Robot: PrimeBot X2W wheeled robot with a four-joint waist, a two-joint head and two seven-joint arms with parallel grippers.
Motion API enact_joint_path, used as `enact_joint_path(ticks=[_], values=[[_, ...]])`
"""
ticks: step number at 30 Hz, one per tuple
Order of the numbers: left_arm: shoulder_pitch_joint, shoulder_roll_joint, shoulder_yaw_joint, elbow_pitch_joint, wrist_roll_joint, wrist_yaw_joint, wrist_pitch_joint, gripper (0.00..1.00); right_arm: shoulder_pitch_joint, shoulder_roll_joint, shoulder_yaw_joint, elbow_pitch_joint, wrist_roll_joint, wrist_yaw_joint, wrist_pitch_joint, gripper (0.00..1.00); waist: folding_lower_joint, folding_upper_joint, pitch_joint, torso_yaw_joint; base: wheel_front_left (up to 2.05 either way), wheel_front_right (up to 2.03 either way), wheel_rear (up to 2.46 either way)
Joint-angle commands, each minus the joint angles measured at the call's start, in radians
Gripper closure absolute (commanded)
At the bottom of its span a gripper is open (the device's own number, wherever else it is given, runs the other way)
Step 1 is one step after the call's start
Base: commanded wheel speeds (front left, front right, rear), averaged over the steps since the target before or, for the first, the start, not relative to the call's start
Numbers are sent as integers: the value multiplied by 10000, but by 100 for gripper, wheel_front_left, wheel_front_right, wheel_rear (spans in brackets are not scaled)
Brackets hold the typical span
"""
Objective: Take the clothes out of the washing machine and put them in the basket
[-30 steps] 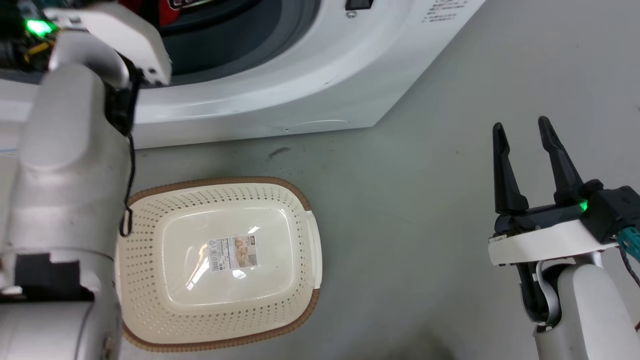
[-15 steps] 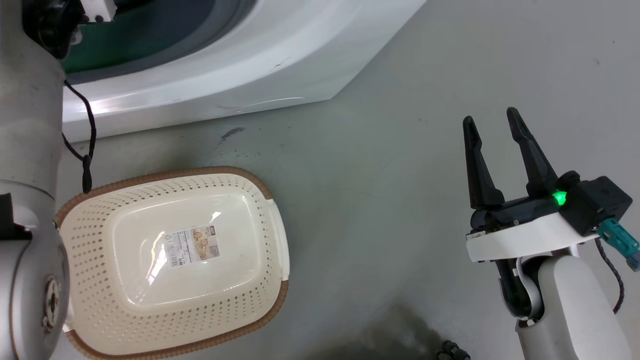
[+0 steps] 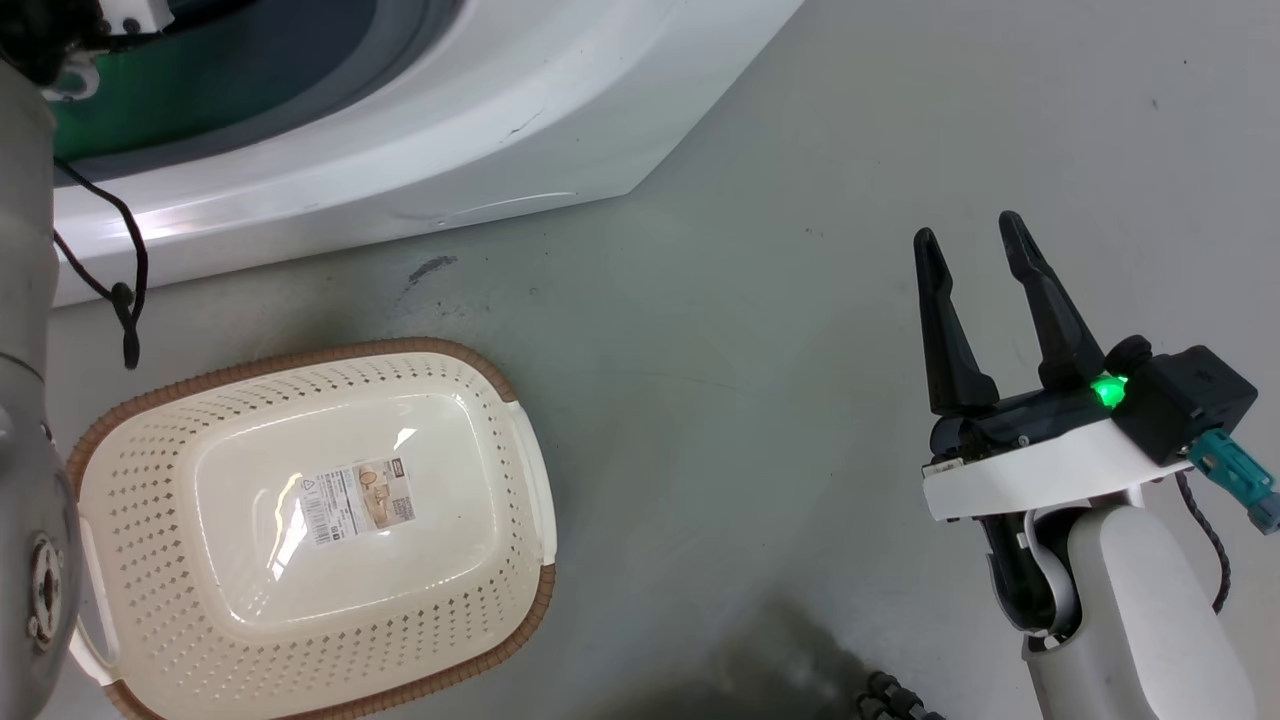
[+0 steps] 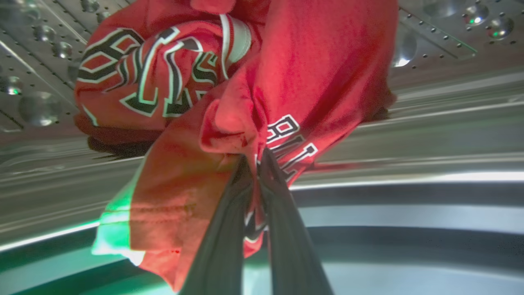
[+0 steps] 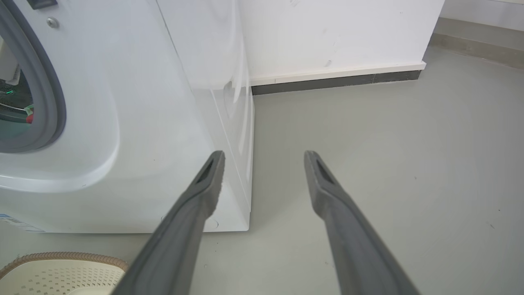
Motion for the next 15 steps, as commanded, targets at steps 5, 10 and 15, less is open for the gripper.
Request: enact_joint_path(ticks=[5, 10, 15], values=[[552, 53, -134, -278, 91, 155, -861, 100, -71, 16, 2, 144, 32, -7, -19, 0, 0, 0, -255, 96, 0, 0, 0], [1115, -53, -34, -685, -6, 402, -2524, 100, -81, 15, -28, 279, -16, -7, -19, 0, 0, 0, -645, 225, 0, 0, 0], [1796, -231, 146, -803, -182, 600, -4250, 100, 88, 16, -169, 409, -150, -7, -19, 0, 0, 0, -1147, 393, 0, 0, 0]])
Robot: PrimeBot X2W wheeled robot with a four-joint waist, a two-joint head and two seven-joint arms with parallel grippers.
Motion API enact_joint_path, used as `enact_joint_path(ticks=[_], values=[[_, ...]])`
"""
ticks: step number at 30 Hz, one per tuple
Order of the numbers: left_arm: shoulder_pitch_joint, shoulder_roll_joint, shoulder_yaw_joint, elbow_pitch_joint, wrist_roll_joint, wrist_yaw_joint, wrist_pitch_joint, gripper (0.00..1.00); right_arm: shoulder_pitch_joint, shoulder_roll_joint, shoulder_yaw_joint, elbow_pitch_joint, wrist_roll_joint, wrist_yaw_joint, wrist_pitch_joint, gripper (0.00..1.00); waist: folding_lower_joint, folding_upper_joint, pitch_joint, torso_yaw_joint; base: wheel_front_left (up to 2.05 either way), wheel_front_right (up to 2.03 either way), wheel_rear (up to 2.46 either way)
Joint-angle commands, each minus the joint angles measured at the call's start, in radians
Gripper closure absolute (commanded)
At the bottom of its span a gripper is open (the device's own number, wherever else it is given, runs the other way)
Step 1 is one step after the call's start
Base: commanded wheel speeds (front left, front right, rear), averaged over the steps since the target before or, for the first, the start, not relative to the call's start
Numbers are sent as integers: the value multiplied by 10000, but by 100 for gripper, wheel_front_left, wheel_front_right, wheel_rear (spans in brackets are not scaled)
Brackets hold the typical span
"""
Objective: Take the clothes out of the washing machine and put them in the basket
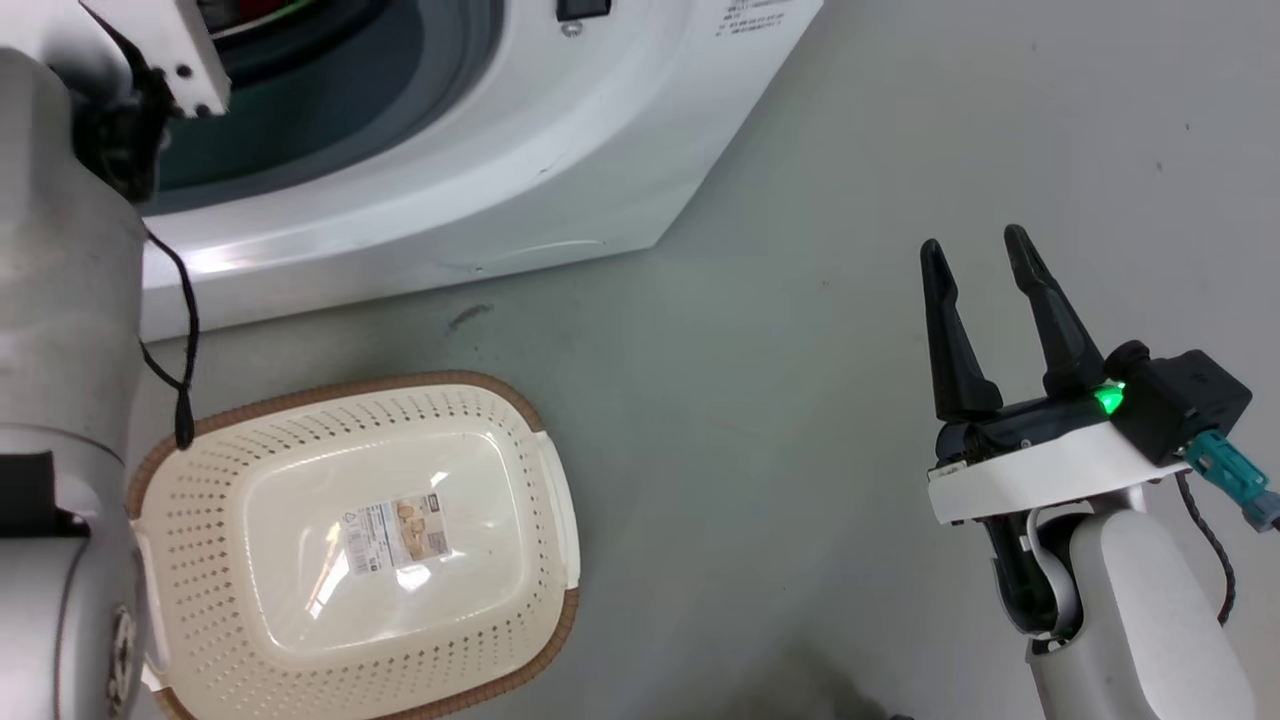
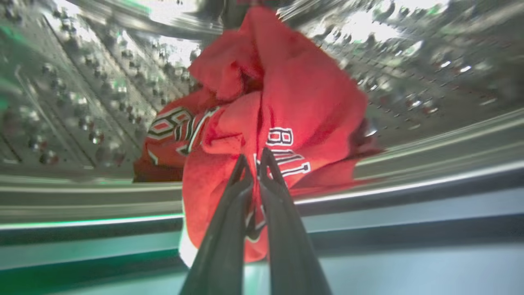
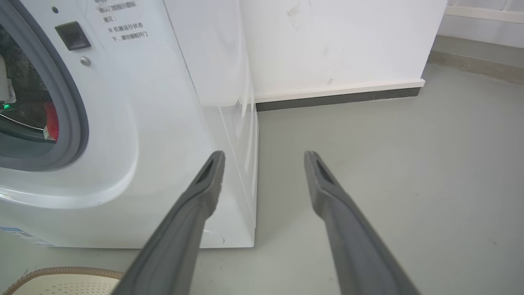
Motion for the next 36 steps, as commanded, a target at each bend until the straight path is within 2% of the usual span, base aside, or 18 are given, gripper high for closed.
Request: enact_joint_path(ticks=[1, 3, 4, 6, 14, 25, 36], values=[[276, -41, 53, -35, -39, 87, -555, 100, 120, 15, -66, 89, -112, -7, -19, 0, 0, 0, -313, 147, 0, 0, 0], [555, -128, 84, -2, -111, 82, -1196, 100, 170, 15, -118, 145, -141, -7, -19, 0, 0, 0, -517, 215, 0, 0, 0], [930, -227, 36, 71, -94, 43, -2130, 100, 275, 15, -195, 225, -208, -7, -19, 0, 0, 0, -820, 306, 0, 0, 0], [1158, -282, 108, 154, -207, 32, -2708, 100, 392, 15, -271, 273, -255, -7, -19, 0, 0, 0, -993, 386, 0, 0, 0], [1928, -599, 158, 537, -396, -104, -4217, 100, 685, 15, -461, 511, -526, -7, -19, 0, 0, 0, -1799, 608, 0, 0, 0], [3043, -945, 137, -395, -375, -215, -4685, 100, 1273, 13, -712, 777, -656, -7, -19, 0, 0, 0, -2990, 910, 0, 0, 0], [5484, -1353, 500, -3449, -102, 86, -4675, 100, 2136, 13, -1122, 749, -925, -5, 233, 0, 0, 0, -4309, 1276, 0, 0, 0]])
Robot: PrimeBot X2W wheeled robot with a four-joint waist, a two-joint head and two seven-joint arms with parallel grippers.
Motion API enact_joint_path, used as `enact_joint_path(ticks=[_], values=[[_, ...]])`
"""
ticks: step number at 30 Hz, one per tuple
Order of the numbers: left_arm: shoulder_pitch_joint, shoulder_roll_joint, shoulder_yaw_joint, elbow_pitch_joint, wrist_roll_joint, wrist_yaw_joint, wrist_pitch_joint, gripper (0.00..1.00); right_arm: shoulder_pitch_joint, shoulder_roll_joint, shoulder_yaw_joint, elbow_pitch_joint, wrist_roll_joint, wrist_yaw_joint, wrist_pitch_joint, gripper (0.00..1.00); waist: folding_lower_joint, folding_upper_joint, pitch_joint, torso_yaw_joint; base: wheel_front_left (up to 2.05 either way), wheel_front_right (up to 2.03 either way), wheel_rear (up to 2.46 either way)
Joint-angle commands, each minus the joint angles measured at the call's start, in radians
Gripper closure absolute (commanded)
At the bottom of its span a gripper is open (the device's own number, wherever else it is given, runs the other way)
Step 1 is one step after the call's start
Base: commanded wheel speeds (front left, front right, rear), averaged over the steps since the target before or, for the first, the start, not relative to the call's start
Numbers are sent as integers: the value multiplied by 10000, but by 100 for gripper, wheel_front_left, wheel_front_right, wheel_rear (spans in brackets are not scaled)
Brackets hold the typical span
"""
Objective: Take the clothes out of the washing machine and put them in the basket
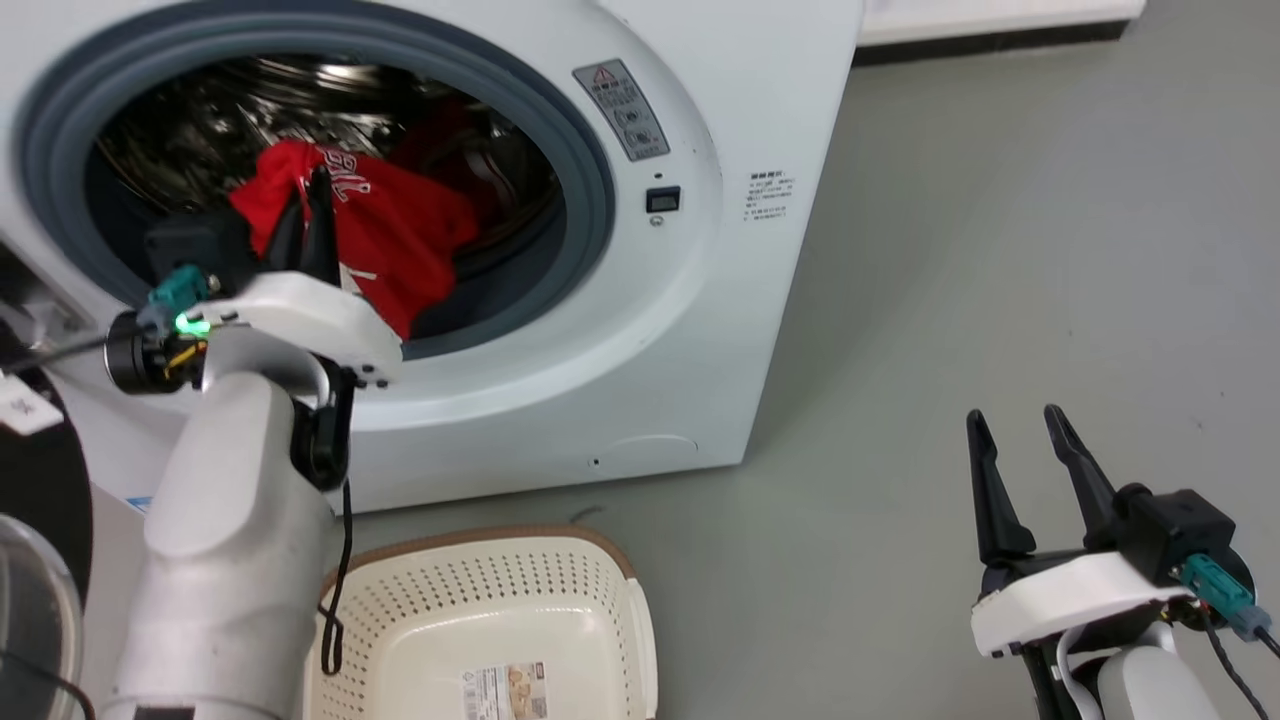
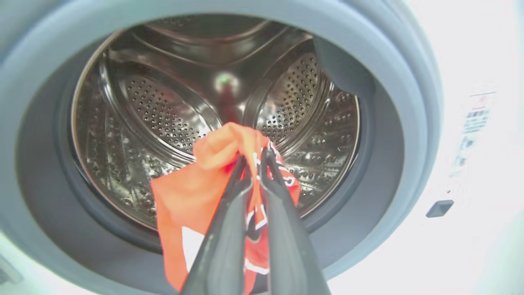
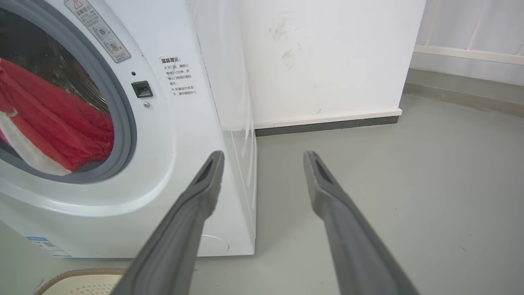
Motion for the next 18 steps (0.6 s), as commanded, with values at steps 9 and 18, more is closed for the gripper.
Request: enact_joint_path(ticks=[9, 18], values=[[2086, -384, 24, -2735, -36, 129, -24, 100, 726, 10, -307, -389, -175, -5, 390, 0, 2, 0, -973, 516, 0, 0, 0], [3972, -340, -249, -6773, 159, 620, 752, 100, 1231, 11, -450, -768, -298, -3, 727, 0, 2, 0, -1499, 954, 0, 0, 0]])
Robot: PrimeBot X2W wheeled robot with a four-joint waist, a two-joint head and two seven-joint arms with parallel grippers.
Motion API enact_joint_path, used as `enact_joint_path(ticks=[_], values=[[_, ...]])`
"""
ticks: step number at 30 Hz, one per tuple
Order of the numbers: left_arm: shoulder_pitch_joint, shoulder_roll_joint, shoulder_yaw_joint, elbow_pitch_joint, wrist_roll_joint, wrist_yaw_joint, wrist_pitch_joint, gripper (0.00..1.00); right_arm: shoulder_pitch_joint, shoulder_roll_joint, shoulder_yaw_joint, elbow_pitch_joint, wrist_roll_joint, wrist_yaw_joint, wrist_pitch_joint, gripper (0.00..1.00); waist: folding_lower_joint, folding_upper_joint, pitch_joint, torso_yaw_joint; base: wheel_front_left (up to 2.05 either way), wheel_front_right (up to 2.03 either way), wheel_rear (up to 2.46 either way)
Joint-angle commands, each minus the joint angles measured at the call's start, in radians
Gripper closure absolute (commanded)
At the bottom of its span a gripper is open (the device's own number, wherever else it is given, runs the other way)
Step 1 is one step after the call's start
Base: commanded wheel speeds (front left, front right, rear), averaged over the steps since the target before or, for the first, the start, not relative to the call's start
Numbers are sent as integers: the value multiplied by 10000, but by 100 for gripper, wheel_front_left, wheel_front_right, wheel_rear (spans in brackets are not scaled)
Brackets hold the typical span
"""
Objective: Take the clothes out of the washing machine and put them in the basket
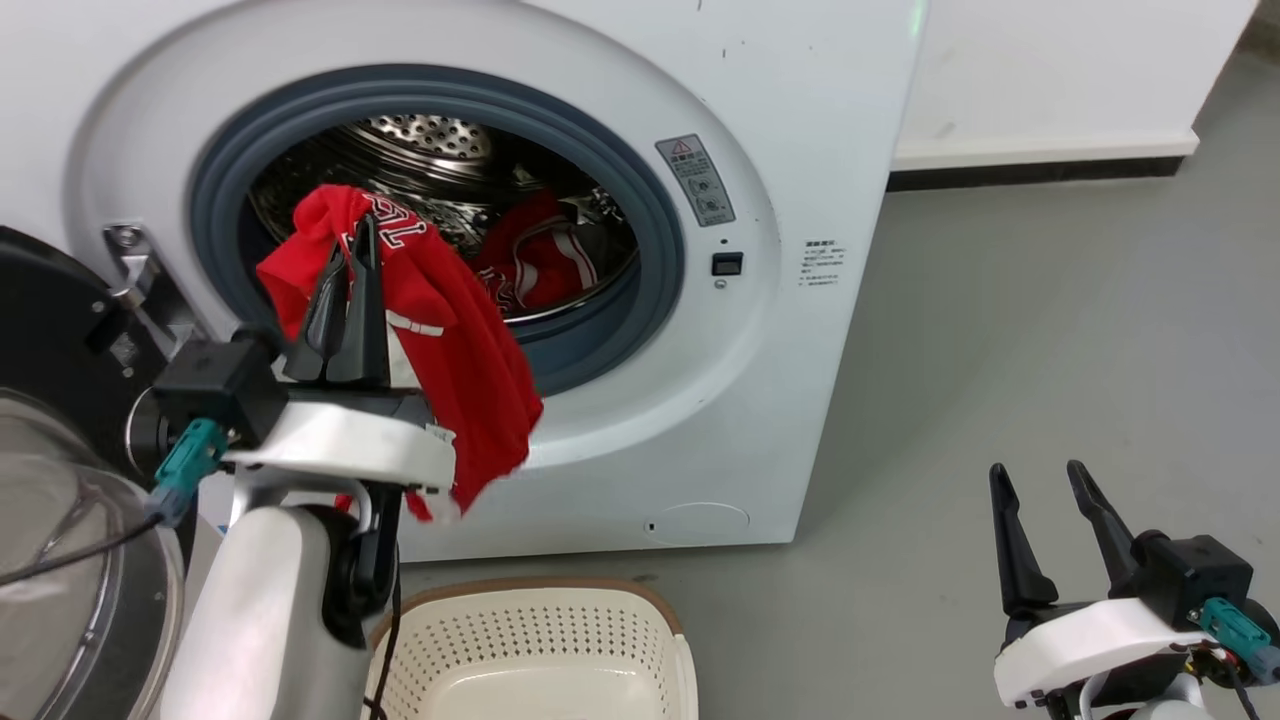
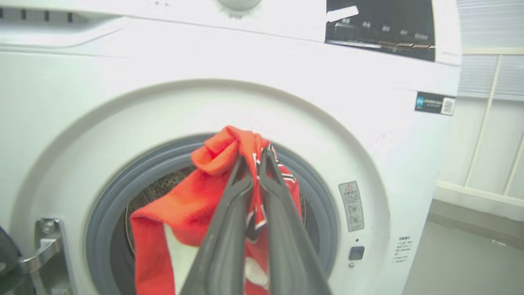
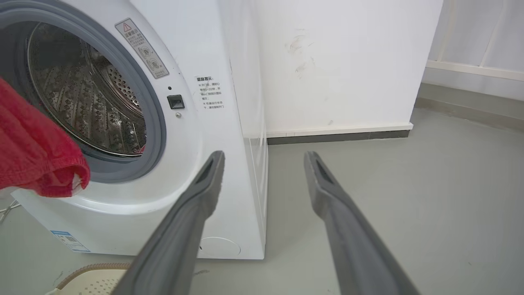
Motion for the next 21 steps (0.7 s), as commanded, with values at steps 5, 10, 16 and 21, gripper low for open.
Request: enact_joint_path(ticks=[5, 10, 16, 21], values=[[1345, 6, -159, -2134, -17, 380, 857, 100, 286, 10, -30, -252, -97, -3, 180, 0, 2, 0, -159, 223, 0, 0, 0], [2667, -65, -263, -2993, -208, 671, 1482, 100, 407, 10, -107, -366, -93, -3, 289, 0, 2, 0, -178, 325, 0, 0, 0], [3958, -263, -360, -2679, -333, 1016, 1658, 100, 247, 10, -117, -532, -173, -3, 355, 0, 2, 0, 85, 377, 0, 0, 0], [4557, -409, -337, -1709, -665, 1071, 1645, 100, -4, 10, -24, -607, -133, -3, 297, 0, 2, 0, 565, 342, 0, 0, 0]])
